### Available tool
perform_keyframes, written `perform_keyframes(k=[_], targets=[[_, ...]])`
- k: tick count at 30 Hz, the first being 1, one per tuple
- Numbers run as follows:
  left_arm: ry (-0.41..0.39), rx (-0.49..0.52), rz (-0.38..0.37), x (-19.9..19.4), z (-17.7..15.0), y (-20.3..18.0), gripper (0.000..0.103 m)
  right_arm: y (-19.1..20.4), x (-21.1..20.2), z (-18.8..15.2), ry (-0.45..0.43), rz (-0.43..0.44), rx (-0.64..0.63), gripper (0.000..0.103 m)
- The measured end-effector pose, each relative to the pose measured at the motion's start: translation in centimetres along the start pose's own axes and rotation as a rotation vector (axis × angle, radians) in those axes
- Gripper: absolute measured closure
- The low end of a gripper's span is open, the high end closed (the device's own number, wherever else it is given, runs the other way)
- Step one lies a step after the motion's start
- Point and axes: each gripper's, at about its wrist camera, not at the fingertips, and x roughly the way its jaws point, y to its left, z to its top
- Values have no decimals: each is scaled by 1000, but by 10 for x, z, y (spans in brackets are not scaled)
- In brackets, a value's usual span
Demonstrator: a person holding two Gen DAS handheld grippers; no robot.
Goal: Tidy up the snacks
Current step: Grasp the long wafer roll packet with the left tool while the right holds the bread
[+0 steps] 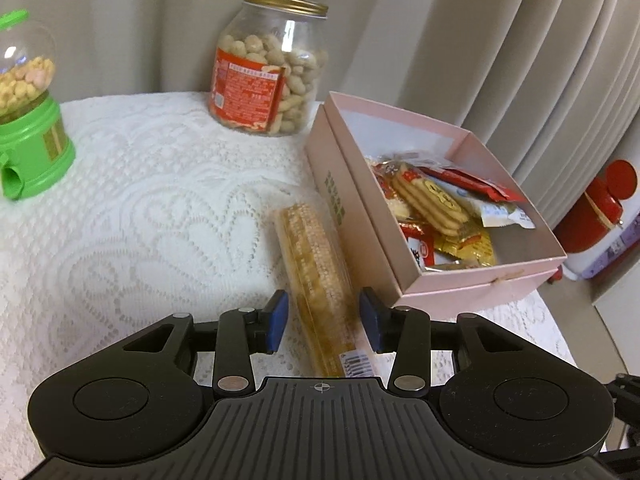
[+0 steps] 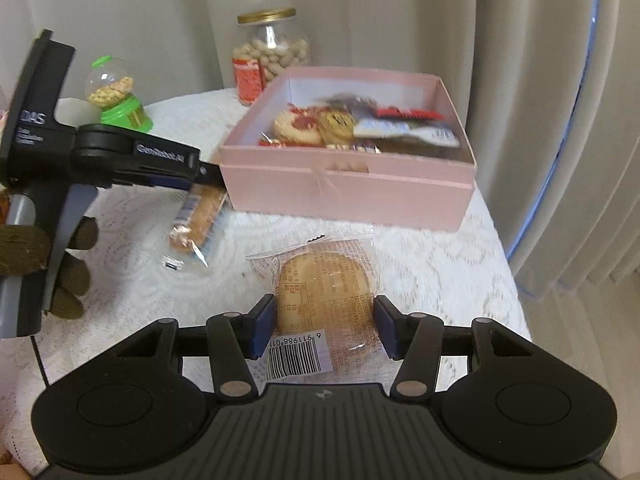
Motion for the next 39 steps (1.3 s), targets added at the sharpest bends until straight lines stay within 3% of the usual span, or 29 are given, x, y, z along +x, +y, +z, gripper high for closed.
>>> perform_keyframes(k=[4, 8, 16, 23, 29, 34, 39], targets=[[5, -19, -11, 2, 1, 2, 54, 10, 8, -3, -15, -42, -31, 45], [13, -29, -17, 2, 1, 0, 56, 20, 15, -5, -16, -44, -46, 25], [16, -115, -126, -11, -14, 19, 67, 21, 24, -16, -11, -81, -56, 20], [52, -39, -130, -51, -42, 22, 68, 19, 29, -13, 3, -83, -34, 18], [94, 24, -90, -67, -52, 9, 67, 24, 31, -13, -16, -105, -14, 17], [104, 59, -13, -42, -43, -3, 57, 23, 30, -16, -32, -100, 2, 17], [83, 93, 28, -24, -36, -13, 59, 23, 26, -27, -91, -113, 2, 11]])
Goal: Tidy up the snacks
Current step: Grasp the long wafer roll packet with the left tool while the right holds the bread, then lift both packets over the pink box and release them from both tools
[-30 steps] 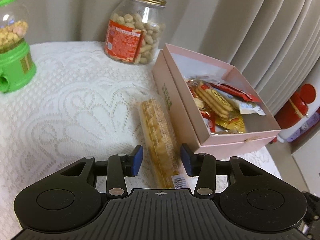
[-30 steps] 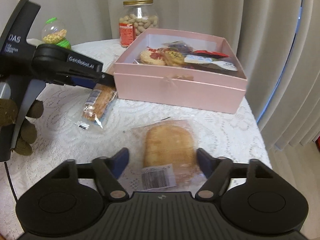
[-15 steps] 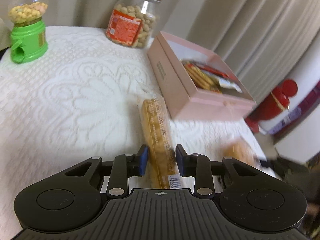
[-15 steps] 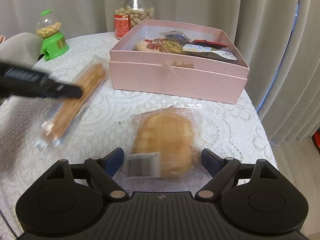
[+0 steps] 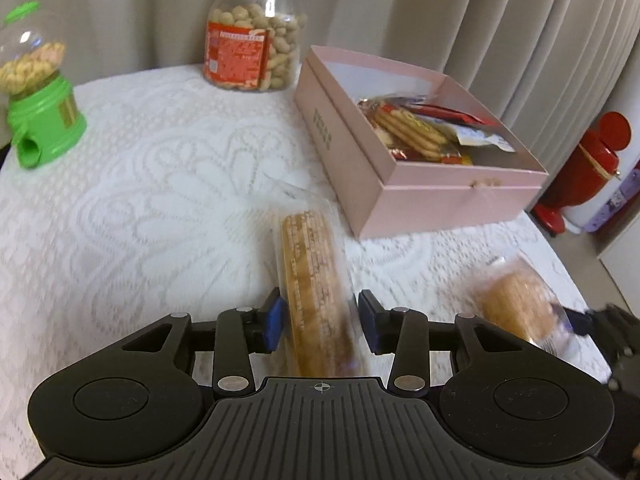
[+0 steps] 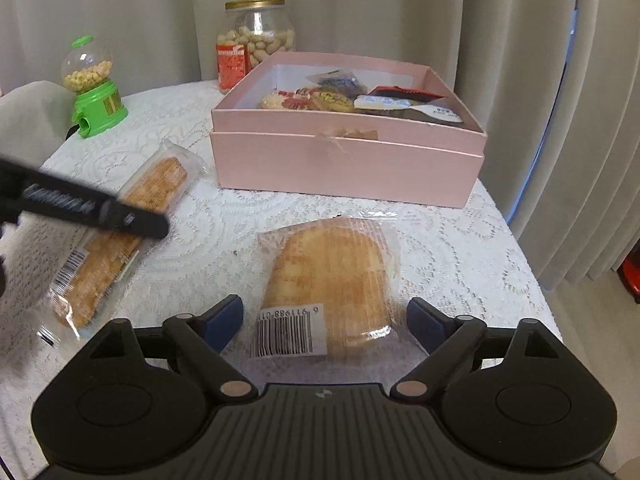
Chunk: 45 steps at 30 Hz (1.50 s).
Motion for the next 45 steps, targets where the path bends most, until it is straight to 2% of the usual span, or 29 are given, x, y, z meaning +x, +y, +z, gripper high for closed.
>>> perform_keyframes(k=[4, 7, 14, 20, 27, 28, 30, 31, 32, 34, 37, 40, 43, 45], targets=[[-22, 16, -7, 2, 0, -3, 61, -2, -1, -3, -22, 3, 6, 9], [-30, -11, -24, -3, -5, 0, 64, -3, -2, -4, -21, 15, 11, 9], [35, -3, -60, -29, -31, -3, 66, -4, -6, -3, -10, 34, -29, 9], [48, 12, -30, -33, -37, -11, 66, -16, -7, -2, -11, 84, 18, 9], [48, 3, -17, -34, -37, -12, 66, -18, -7, 7, -22, 56, 6, 9], [46, -3, -18, -34, -37, -12, 66, -19, -6, 8, -18, 62, 8, 11], [34, -25, -24, -36, -39, -10, 67, -20, -7, 8, -10, 82, 8, 26], [25, -34, -30, -39, -40, -10, 68, -21, -8, 10, 3, 100, 6, 41], [19, -37, -43, -41, -42, -10, 68, -23, -11, 12, 8, 115, 8, 42], [-9, -39, -73, -49, -41, -12, 69, -29, -22, 16, -13, 137, 23, 43], [-109, -35, -109, -73, -23, -19, 70, -42, -50, 34, -99, 152, 38, 43], [-244, -44, -152, -103, 15, -24, 70, -54, -84, 61, -213, 139, 33, 43], [-383, -9, -151, -127, 64, -34, 69, -63, -115, 92, -322, 104, 7, 43], [-413, 1, -174, -129, 96, -37, 69, -69, -131, 112, -382, 80, -4, 43]])
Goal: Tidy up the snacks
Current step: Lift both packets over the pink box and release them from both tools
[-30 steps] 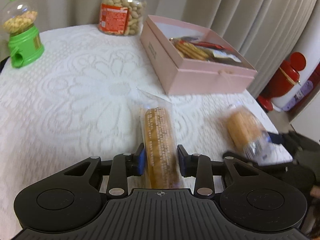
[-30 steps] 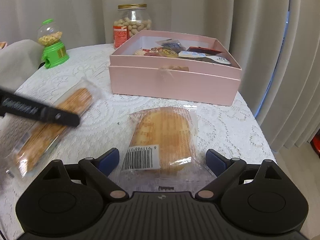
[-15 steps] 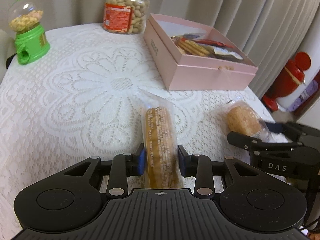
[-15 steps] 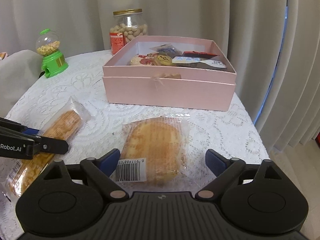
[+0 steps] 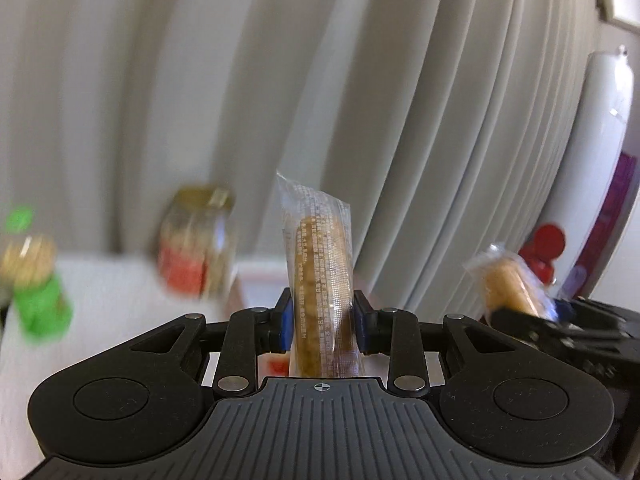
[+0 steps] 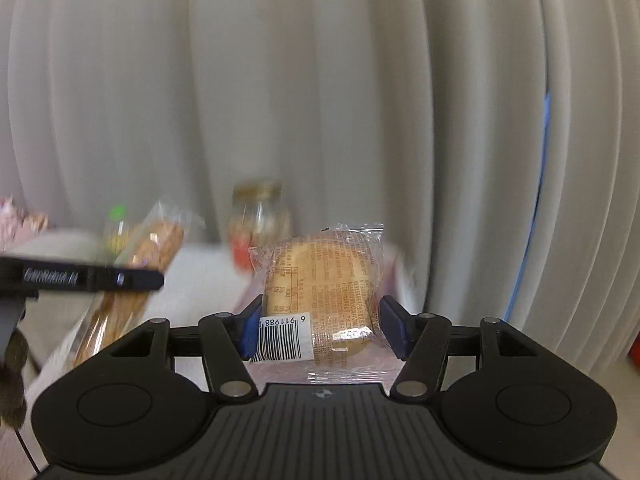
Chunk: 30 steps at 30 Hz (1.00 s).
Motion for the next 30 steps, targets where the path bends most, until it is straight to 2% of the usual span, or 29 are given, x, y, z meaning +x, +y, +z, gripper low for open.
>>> perform_keyframes(k=[3, 5, 7, 8, 9, 12, 16, 18, 19, 20, 23, 26, 30], targets=[[9, -72, -62, 39, 35, 8, 67, -8, 0, 29, -53, -26, -3, 43], [35, -93, -48, 77, 44, 17, 65, -12, 7, 40, -57, -44, -6, 43], [156, -133, -9, 123, 41, 31, 65, -14, 21, 44, -31, -57, -9, 43], [198, -162, -8, 136, 34, 40, 65, -15, 30, 44, -10, -60, -8, 43], [208, -181, -26, 142, 30, 47, 65, -16, 38, 44, 5, -62, -5, 43], [159, -216, -62, 135, 20, 68, 65, -17, 66, 45, 48, -58, 10, 43], [128, -240, -46, 106, 4, 84, 65, -16, 120, 51, 118, -5, 86, 43], [133, -248, -30, 93, -6, 89, 65, -13, 146, 49, 142, 26, 109, 36], [141, -251, -17, 85, -12, 91, 65, -11, 159, 48, 165, 30, 108, 26], [151, -250, -3, 78, -20, 90, 65, -9, 170, 46, 176, 26, 109, 25], [160, -207, 26, 58, -46, 87, 65, -7, 170, 32, 184, 20, 107, 25], [165, -138, 73, 38, -72, 72, 65, -5, 153, 15, 195, 28, 107, 22], [235, -24, 121, 23, -118, 47, 65, 7, 118, -21, 207, 16, 74, 20]])
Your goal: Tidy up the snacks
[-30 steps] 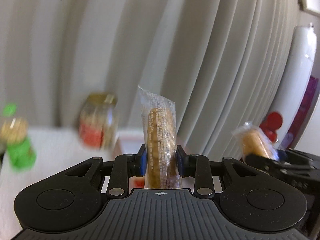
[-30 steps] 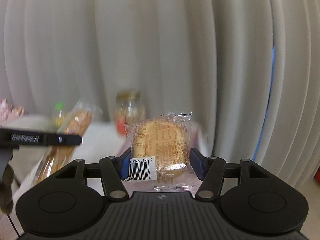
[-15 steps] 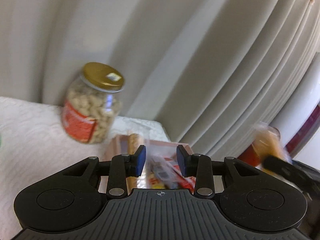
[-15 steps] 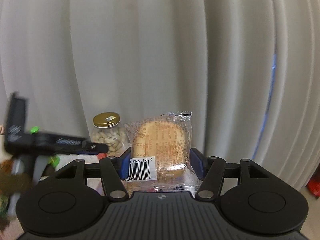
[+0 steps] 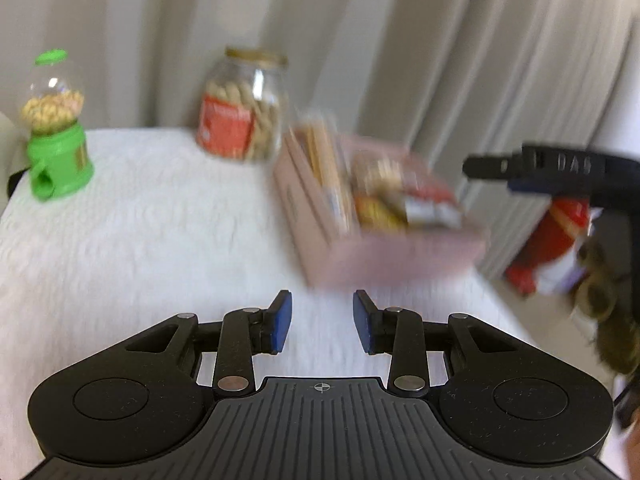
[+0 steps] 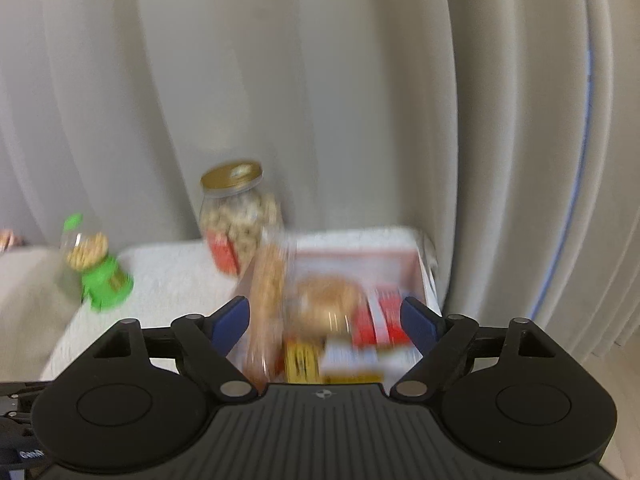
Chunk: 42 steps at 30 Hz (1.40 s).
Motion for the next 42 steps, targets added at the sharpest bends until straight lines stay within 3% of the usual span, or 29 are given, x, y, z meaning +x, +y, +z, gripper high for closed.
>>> perform_keyframes(k=[4, 8, 11, 13, 18, 24, 31, 42], targets=[[-15, 55, 118, -9, -37, -10, 65, 5, -17, -53, 33, -58, -21, 17], [18, 37, 121, 5, -47, -16, 65, 16, -13, -99, 69, -114, -57, 17], [6, 108, 185, 16, -54, -33, 64, 21, -13, -118, 76, -126, -55, 17], [-11, 146, 226, 21, -56, -41, 63, 23, -4, -122, 81, -130, -38, 17], [-47, 106, 245, 25, -56, -42, 63, 13, 8, -131, 141, -108, 19, 15], [-52, 127, 290, 29, -57, -50, 63, 9, 7, -134, 163, -172, 39, 0], [-56, 106, 290, 31, -56, -49, 63, 5, 3, -146, 83, -155, 36, 0], [-58, 110, 291, 31, -57, -50, 63, 7, 0, -146, 75, -169, 40, 0]])
